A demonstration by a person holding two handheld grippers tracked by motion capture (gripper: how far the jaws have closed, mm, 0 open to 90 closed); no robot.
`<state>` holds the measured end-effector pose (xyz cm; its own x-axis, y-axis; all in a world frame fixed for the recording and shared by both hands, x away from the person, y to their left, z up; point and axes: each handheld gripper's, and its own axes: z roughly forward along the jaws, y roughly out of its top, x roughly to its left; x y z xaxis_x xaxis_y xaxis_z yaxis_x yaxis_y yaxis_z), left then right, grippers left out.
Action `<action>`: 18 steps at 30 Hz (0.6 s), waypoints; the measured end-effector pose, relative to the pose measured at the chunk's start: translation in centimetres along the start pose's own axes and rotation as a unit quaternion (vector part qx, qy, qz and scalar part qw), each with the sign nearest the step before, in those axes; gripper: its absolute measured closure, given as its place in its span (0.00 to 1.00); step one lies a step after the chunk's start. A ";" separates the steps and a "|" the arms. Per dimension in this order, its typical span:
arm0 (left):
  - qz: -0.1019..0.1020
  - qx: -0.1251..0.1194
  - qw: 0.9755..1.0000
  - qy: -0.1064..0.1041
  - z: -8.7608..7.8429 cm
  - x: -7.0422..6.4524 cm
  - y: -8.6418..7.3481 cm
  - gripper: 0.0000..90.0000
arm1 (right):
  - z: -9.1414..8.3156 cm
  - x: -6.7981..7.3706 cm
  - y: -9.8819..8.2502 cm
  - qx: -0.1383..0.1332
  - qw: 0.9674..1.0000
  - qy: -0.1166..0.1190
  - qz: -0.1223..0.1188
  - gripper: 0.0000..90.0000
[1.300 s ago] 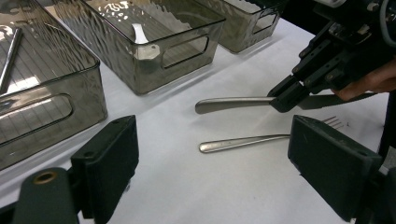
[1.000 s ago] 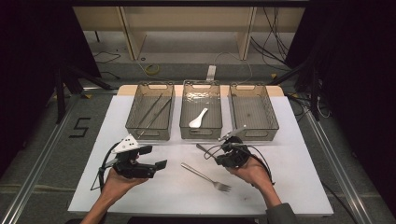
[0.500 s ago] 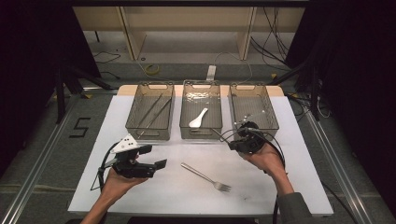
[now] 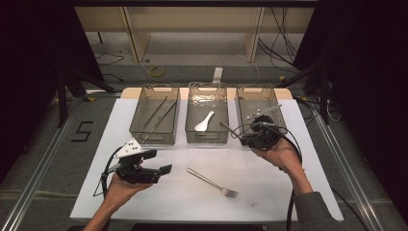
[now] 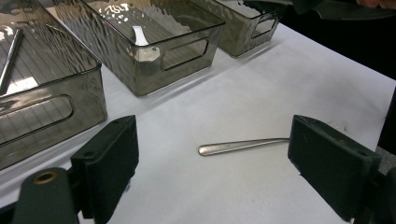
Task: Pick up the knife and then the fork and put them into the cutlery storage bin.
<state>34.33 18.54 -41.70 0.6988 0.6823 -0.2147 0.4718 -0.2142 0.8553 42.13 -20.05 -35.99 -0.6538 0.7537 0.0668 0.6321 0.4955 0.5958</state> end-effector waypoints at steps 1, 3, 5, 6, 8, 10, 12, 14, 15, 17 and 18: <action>0.000 0.000 1.000 0.000 0.0 0.0 0.0 0.18 | -0.2 -0.2 0.1 -0.001 1.000 -0.003 0.003 0.93; -0.001 0.001 1.000 -0.001 0.0 0.0 0.0 0.18 | -0.4 -0.5 0.3 -0.003 1.000 -0.007 0.004 0.93; -0.001 0.002 1.000 -0.002 0.0 0.0 0.0 0.18 | -0.7 -1.1 0.6 -0.008 1.000 -0.013 0.010 0.93; -0.002 0.001 1.000 -0.002 0.0 0.0 0.0 0.18 | -0.9 -1.9 0.8 -0.009 1.000 -0.020 0.019 0.93; -0.001 0.001 1.000 -0.002 0.0 0.1 0.0 0.18 | -1.0 -2.4 1.0 -0.010 0.999 -0.024 0.022 0.93; -0.003 -0.001 1.000 -0.001 0.0 0.1 0.0 0.18 | -1.3 -3.6 1.4 -0.011 0.999 -0.036 0.035 0.93; -0.003 -0.001 1.000 -0.002 0.0 0.1 0.0 0.18 | -1.3 -4.5 1.7 -0.017 0.998 -0.044 0.046 0.93; -0.005 -0.002 1.000 -0.002 0.0 0.1 0.0 0.18 | -1.3 -5.5 1.9 -0.021 0.997 -0.056 0.058 0.93; -0.005 -0.002 1.000 -0.002 0.0 0.1 0.0 0.18 | -1.3 -5.8 2.0 -0.022 0.996 -0.058 0.062 0.93; -0.005 -0.001 1.000 -0.002 0.0 0.1 0.0 0.18 | -1.2 -6.6 2.2 -0.021 0.995 -0.064 0.070 0.93; -0.005 -0.001 1.000 -0.002 0.0 0.1 0.0 0.18 | -1.2 -6.6 2.2 -0.021 0.995 -0.064 0.070 0.93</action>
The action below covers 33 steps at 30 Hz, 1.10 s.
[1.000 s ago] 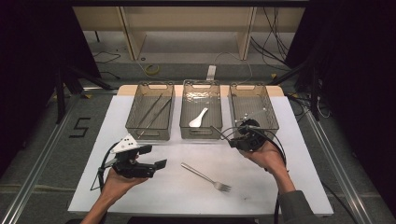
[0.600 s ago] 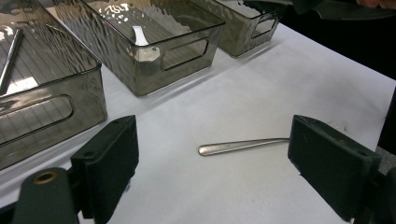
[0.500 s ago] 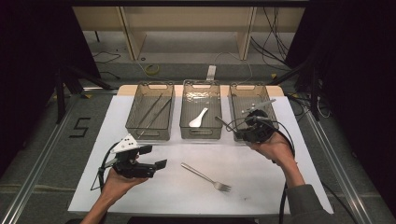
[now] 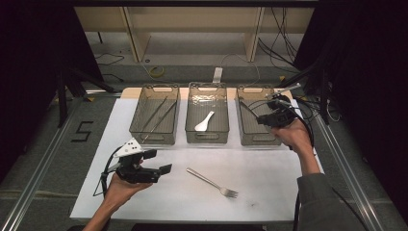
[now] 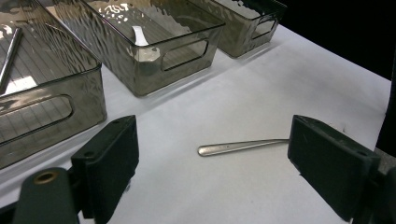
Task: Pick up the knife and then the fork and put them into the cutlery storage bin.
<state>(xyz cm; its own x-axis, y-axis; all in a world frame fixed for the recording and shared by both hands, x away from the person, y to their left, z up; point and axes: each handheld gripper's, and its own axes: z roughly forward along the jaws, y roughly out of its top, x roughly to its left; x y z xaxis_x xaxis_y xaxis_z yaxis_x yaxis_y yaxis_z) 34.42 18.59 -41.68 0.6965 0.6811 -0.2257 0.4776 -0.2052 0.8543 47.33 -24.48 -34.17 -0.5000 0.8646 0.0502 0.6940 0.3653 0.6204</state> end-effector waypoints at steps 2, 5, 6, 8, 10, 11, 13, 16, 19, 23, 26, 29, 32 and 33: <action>0.000 0.000 1.000 -0.001 0.0 0.0 0.0 0.18 | 0.4 -0.9 0.3 -0.001 1.000 -0.011 0.012 0.93; 0.000 -0.001 1.000 0.000 0.0 0.0 0.0 0.18 | 1.0 -1.6 0.7 0.000 1.000 -0.019 0.023 0.93; 0.000 -0.001 1.000 0.000 0.0 0.0 0.0 0.18 | 1.3 -1.8 0.8 -0.001 0.999 -0.020 0.028 0.93; 0.001 -0.002 1.000 0.001 -0.1 0.0 0.0 0.18 | 1.7 -2.3 1.0 -0.001 0.999 -0.022 0.035 0.93; 0.001 -0.004 1.000 0.000 -0.1 0.0 0.0 0.18 | 2.1 -2.6 1.2 0.000 0.999 -0.028 0.043 0.93; 0.002 -0.004 1.000 0.000 -0.1 0.0 0.0 0.18 | 2.3 -2.8 1.3 -0.001 0.999 -0.030 0.046 0.93; 0.002 -0.005 1.000 0.000 -0.1 0.0 0.0 0.18 | 2.6 -3.1 1.5 0.002 0.998 -0.032 0.053 0.93; 0.002 -0.004 1.000 -0.001 -0.1 0.0 0.0 0.18 | 3.1 -3.3 1.7 0.004 0.998 -0.035 0.059 0.93; 0.002 -0.005 1.000 -0.001 -0.1 0.0 0.1 0.18 | 3.7 -3.6 2.0 0.009 0.997 -0.038 0.066 0.93; 0.001 -0.006 1.000 -0.002 -0.1 0.0 0.1 0.18 | 4.7 -4.0 2.2 0.015 0.996 -0.042 0.071 0.93; 0.003 -0.006 1.000 -0.003 -0.1 -0.1 0.1 0.18 | 5.5 -4.2 2.6 0.020 0.996 -0.047 0.078 0.93; 0.002 -0.007 1.000 -0.004 -0.1 -0.1 0.1 0.18 | 6.1 -4.3 3.0 0.021 0.995 -0.048 0.082 0.93; 0.002 -0.007 1.000 -0.004 -0.1 -0.1 0.1 0.18 | 6.5 -4.4 3.4 0.019 0.995 -0.051 0.082 0.93; 0.003 -0.006 1.000 -0.004 -0.1 -0.1 0.1 0.18 | 6.7 -4.4 3.5 0.021 0.995 -0.052 0.083 0.93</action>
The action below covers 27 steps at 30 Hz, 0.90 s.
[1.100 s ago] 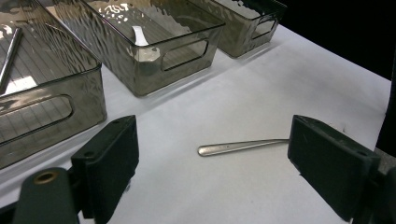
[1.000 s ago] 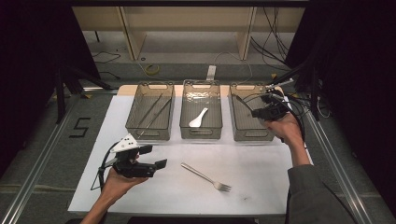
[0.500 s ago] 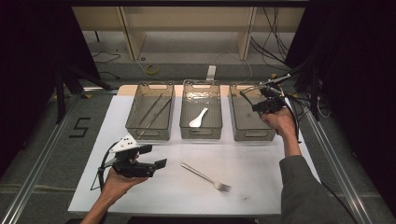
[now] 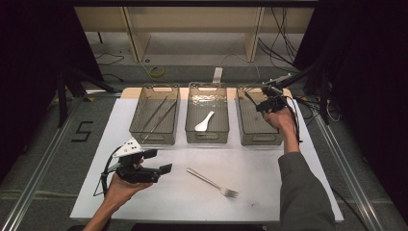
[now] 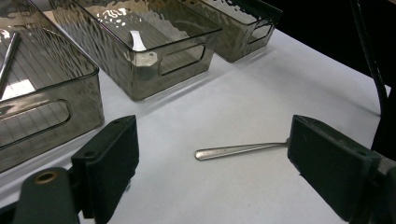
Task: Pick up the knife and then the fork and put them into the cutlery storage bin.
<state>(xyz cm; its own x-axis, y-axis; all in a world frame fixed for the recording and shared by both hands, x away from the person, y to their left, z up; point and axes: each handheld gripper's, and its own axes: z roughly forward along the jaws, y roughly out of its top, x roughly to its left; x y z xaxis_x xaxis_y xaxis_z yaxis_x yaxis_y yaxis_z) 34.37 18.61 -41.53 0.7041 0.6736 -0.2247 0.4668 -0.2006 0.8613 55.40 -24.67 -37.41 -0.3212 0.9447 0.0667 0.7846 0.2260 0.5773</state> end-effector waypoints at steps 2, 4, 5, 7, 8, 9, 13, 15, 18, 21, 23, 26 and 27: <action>-0.002 0.000 1.000 0.000 0.0 0.0 0.0 0.18 | 0.4 -0.1 0.3 0.005 1.000 0.000 -0.002 0.93; -0.002 0.000 1.000 -0.001 -0.1 0.0 0.1 0.18 | 0.5 -0.2 0.4 0.006 1.000 -0.004 -0.002 0.93; -0.002 0.000 1.000 -0.001 -0.1 0.0 0.1 0.18 | 0.7 -0.3 0.5 0.006 1.000 -0.004 0.003 0.93; -0.002 -0.001 1.000 -0.002 -0.1 0.0 0.0 0.18 | 1.2 -0.4 0.8 0.010 1.000 -0.012 0.004 0.93; -0.002 -0.001 1.000 -0.002 -0.1 0.0 0.0 0.18 | 1.3 -0.4 0.8 0.008 1.000 -0.014 0.003 0.93; -0.005 -0.004 1.000 -0.002 -0.1 0.0 0.0 0.18 | 1.4 -0.5 0.9 0.006 1.000 -0.016 0.003 0.92; -0.005 -0.005 1.000 -0.004 -0.1 0.0 0.0 0.18 | 1.4 -0.5 1.1 -0.040 0.999 -0.015 0.007 0.79; -0.006 -0.005 1.000 -0.004 -0.1 0.0 0.0 0.18 | 0.6 -0.5 1.5 -0.067 0.998 -0.005 0.014 0.76; -0.006 -0.004 1.000 -0.004 -0.1 0.0 0.0 0.18 | 0.0 -0.1 1.9 -0.061 0.998 -0.001 -0.003 0.73; -0.007 -0.003 1.000 -0.004 -0.1 0.0 0.0 0.18 | -0.9 0.1 1.9 -0.045 0.999 0.012 -0.014 0.65; -0.007 -0.003 1.000 -0.005 -0.1 0.0 0.0 0.18 | -1.1 0.1 1.9 -0.048 0.999 0.017 -0.012 0.64; -0.006 0.000 1.000 -0.004 0.0 0.0 0.0 0.18 | -1.7 0.4 1.5 -0.039 0.998 0.030 -0.025 0.60; -0.005 0.001 1.000 -0.004 0.0 0.0 0.1 0.18 | -1.7 0.4 1.5 -0.039 0.998 0.030 -0.025 0.60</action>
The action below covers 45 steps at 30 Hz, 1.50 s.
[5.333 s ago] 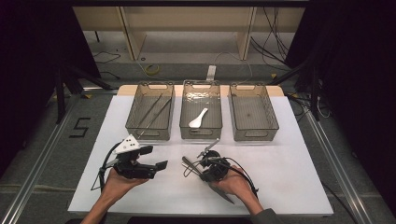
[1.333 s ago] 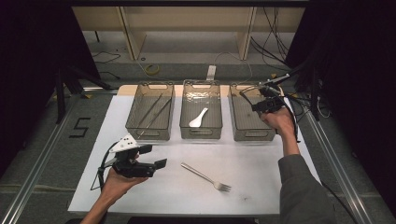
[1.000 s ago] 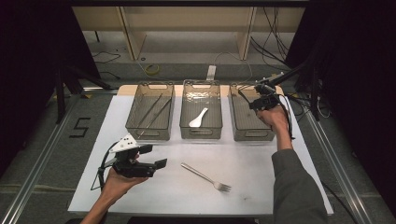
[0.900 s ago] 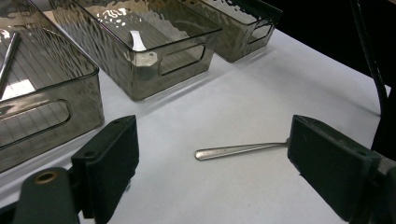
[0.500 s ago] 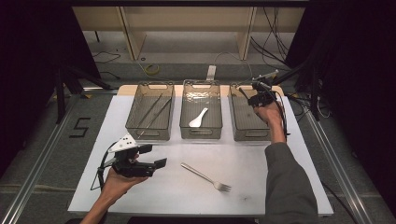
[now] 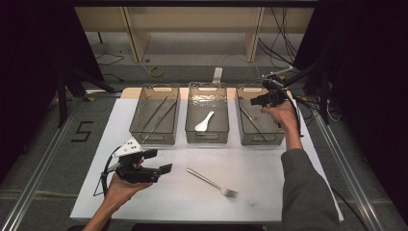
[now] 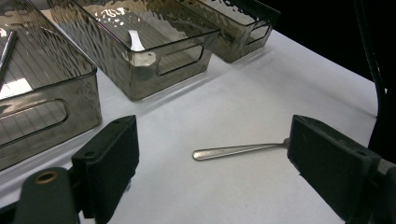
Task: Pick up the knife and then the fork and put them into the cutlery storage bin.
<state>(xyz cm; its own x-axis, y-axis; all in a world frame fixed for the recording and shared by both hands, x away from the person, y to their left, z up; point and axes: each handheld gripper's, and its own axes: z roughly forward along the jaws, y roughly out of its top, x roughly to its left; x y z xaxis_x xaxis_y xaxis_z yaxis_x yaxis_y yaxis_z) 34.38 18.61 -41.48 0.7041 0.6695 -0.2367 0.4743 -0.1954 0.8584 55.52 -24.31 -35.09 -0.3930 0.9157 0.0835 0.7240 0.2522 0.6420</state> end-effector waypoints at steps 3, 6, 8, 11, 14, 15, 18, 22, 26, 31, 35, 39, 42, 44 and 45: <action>0.000 -0.002 1.000 0.001 0.0 0.0 0.0 0.18 | -0.5 0.5 -0.1 0.001 1.000 0.010 -0.007 0.55; 0.002 0.000 1.000 0.002 0.0 0.0 0.0 0.18 | -1.0 1.4 -0.3 0.003 0.999 0.037 -0.019 0.51; 0.001 -0.001 1.000 0.001 0.0 0.0 0.0 0.18 | -1.3 2.1 -0.5 0.005 0.998 0.046 -0.032 0.49; -0.001 -0.003 1.000 0.002 0.0 0.0 0.0 0.18 | -1.5 2.8 -0.7 0.008 0.998 0.051 -0.041 0.46; -0.001 -0.006 1.000 0.002 0.0 0.0 0.0 0.18 | -2.0 3.8 -1.0 0.008 0.997 0.061 -0.055 0.42; -0.001 -0.006 1.000 0.002 -0.1 0.0 0.0 0.18 | -2.4 4.6 -1.3 0.007 0.996 0.065 -0.068 0.41; -0.001 -0.008 1.000 0.002 -0.1 0.0 0.0 0.18 | -3.3 5.8 -1.9 0.000 0.993 0.079 -0.083 0.40; -0.003 -0.010 1.000 0.002 -0.1 0.1 0.0 0.18 | -4.0 7.5 -3.1 0.005 0.990 0.093 -0.110 0.39; -0.004 -0.014 1.000 0.002 -0.2 0.0 0.0 0.18 | -4.3 9.3 -4.9 0.004 0.985 0.121 -0.122 0.39; -0.002 -0.015 1.000 0.004 -0.2 0.0 0.1 0.18 | -4.1 10.8 -6.7 0.010 0.982 0.140 -0.130 0.39; -0.004 -0.017 1.000 0.003 -0.4 0.0 0.0 0.18 | -3.4 12.0 -8.2 0.029 0.978 0.149 -0.141 0.39; -0.006 -0.020 1.000 0.004 -0.7 0.0 0.0 0.18 | -2.6 13.1 -9.7 0.044 0.975 0.151 -0.155 0.38; -0.006 -0.022 1.000 0.006 -0.8 -0.1 -0.1 0.18 | -2.4 13.5 -10.1 0.049 0.974 0.150 -0.160 0.38; -0.005 -0.024 1.000 0.007 -0.9 -0.1 -0.2 0.18 | -2.3 14.0 -10.7 0.051 0.973 0.155 -0.163 0.38; -0.005 -0.024 1.000 0.008 -1.0 -0.1 -0.2 0.18 | -2.0 14.5 -11.2 0.061 0.972 0.156 -0.167 0.38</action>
<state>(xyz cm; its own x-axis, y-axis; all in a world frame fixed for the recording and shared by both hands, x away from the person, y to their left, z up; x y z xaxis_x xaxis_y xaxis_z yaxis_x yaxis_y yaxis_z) 33.69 19.34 -41.13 0.6905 0.6828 -0.2386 0.4559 -0.1547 0.8765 40.57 -14.50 -39.50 -0.7562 0.6423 0.1247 0.5809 0.5714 0.5796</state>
